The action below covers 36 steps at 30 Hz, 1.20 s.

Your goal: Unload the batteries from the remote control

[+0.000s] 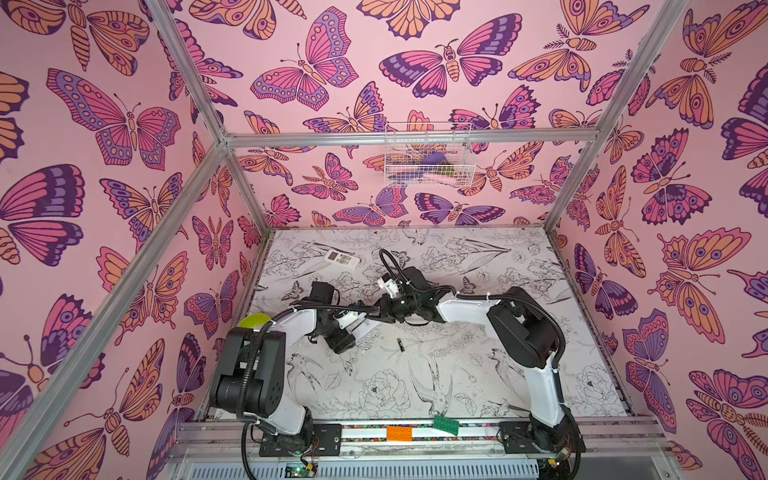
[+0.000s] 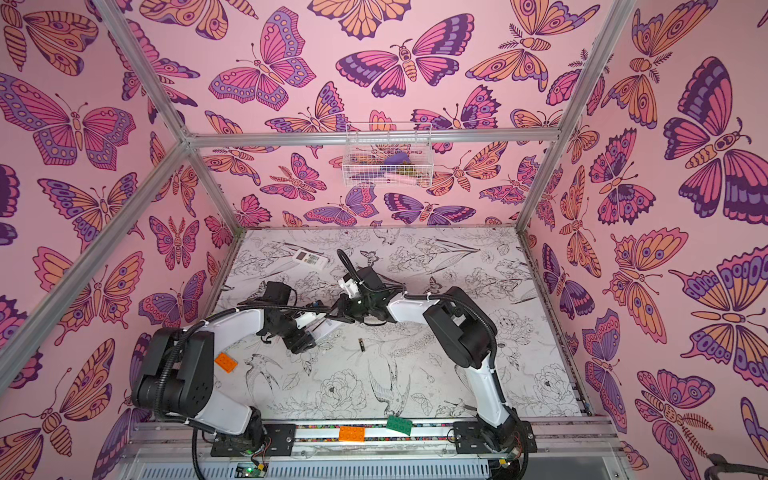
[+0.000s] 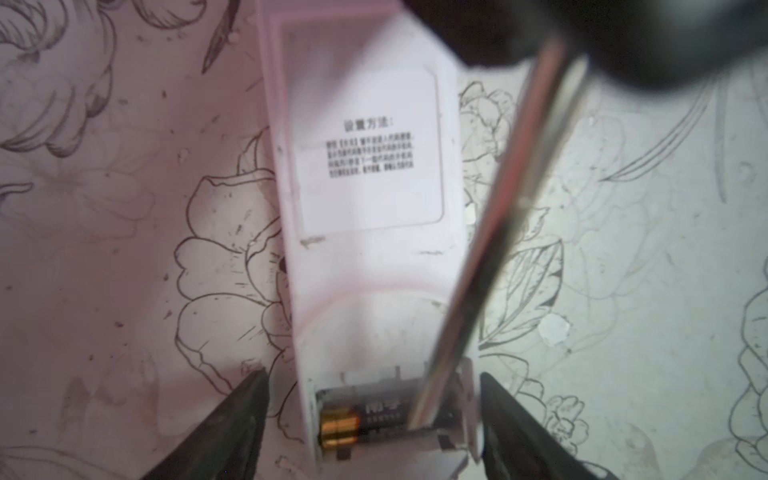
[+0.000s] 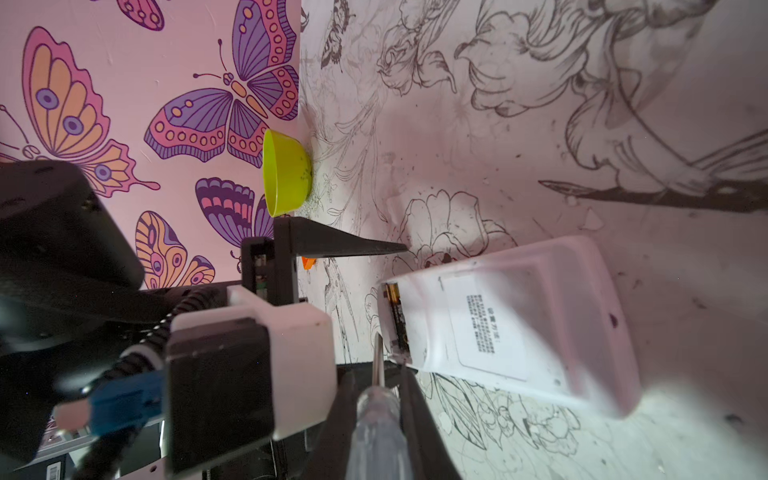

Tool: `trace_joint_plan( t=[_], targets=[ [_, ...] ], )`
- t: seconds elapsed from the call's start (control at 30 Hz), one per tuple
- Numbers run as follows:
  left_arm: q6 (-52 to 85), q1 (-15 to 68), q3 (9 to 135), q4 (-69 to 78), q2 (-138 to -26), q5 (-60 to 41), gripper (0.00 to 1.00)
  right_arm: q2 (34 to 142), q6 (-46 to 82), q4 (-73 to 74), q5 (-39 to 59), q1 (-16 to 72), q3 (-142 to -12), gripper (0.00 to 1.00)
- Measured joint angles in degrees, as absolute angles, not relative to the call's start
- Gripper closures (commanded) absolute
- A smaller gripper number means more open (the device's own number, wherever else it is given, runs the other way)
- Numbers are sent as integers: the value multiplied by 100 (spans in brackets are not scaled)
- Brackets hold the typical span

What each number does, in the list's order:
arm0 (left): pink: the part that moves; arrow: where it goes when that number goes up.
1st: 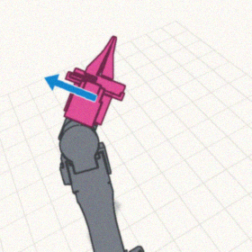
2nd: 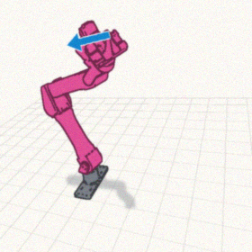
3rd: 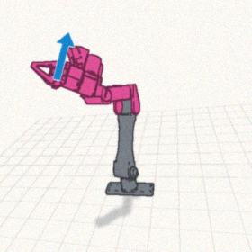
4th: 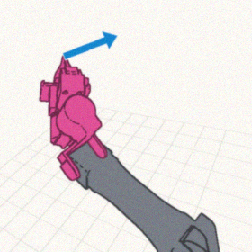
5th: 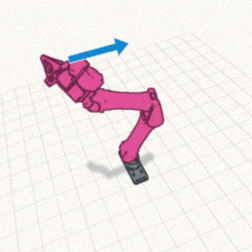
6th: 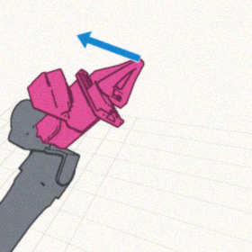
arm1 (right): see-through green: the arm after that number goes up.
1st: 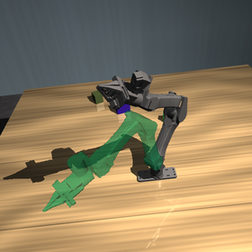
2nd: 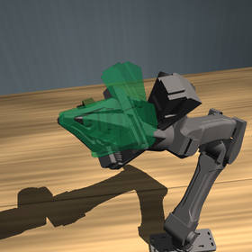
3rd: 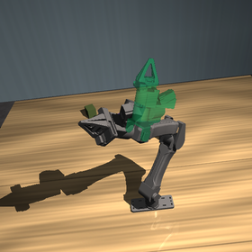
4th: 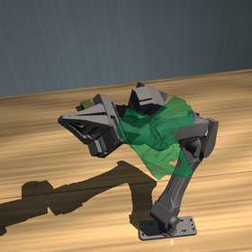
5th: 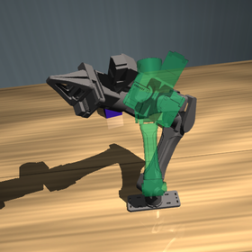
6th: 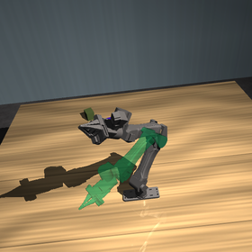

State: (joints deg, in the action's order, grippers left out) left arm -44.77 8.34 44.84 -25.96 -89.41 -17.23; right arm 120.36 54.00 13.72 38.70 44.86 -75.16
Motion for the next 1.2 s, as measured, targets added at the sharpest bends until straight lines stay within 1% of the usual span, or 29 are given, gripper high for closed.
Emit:
trace_joint_plan(
  t=[0.03, 0.1, 0.33, 0.4, 0.5, 0.63, 0.67, 0.7, 0.77, 0.8, 0.87, 0.97, 1.1, 1.13, 1.2],
  targets=[
    [-4484, 838, 4484, -2593, -8947, -1706, 28, 12044, 5400, 1367, 3861, 4506, -7516, 100],
    [-4532, 845, 4484, -2598, -8947, -1702, 35, 12070, 5400, 1354, 3865, 4534, -7518, 100],
    [-4633, 867, 4462, -2582, -8936, -1686, 45, 12197, 5400, 1260, 3907, 4604, -7572, 100],
    [-4652, 867, 4458, -2576, -8936, -1688, 50, 12230, 5395, 1190, 3900, 4619, -7660, 100],
    [-4652, 867, 4458, -2578, -8936, -1688, 54, 12280, 5398, 1107, 3841, 4641, -7762, 100],
    [-4678, 871, 4458, -2578, -8936, -1688, 53, 12296, 5374, 982, 3638, 4700, -7832, 100],
    [-4689, 871, 4453, -2576, -8934, -1691, 52, 12302, 5358, 908, 3586, 4722, -7878, 100],
    [-4689, 871, 4451, -2578, -8930, -1691, 49, 12302, 5349, 836, 3533, 4735, -7909, 100],
    [-4663, 871, 4440, -2578, -8912, -1686, 38, 12302, 5330, 768, 3424, 4759, -7940, 100],
    [-4641, 873, 4434, -2591, -8895, -1686, 35, 12302, 5323, 762, 3376, 4772, -7942, 100],
    [-4582, 878, 4427, -2641, -8864, -1688, 30, 12302, 5308, 755, 3317, 4790, -7946, 100],
    [-4488, 875, 4427, -2714, -8851, -1686, 27, 12302, 5284, 672, 3242, 4818, -7992, 100],
    [-4390, 856, 4462, -2808, -8882, -1688, 26, 12302, 5297, 692, 3155, 4849, -8001, 100],
    [-4386, 854, 4508, -2858, -8917, -1693, 28, 12302, 5319, 694, 3129, 4853, -8003, 100],
    [-4340, 840, 4617, -2963, -9004, -1710, 34, 12304, 5358, 639, 3096, 4851, -8047, 100]
  ],
)
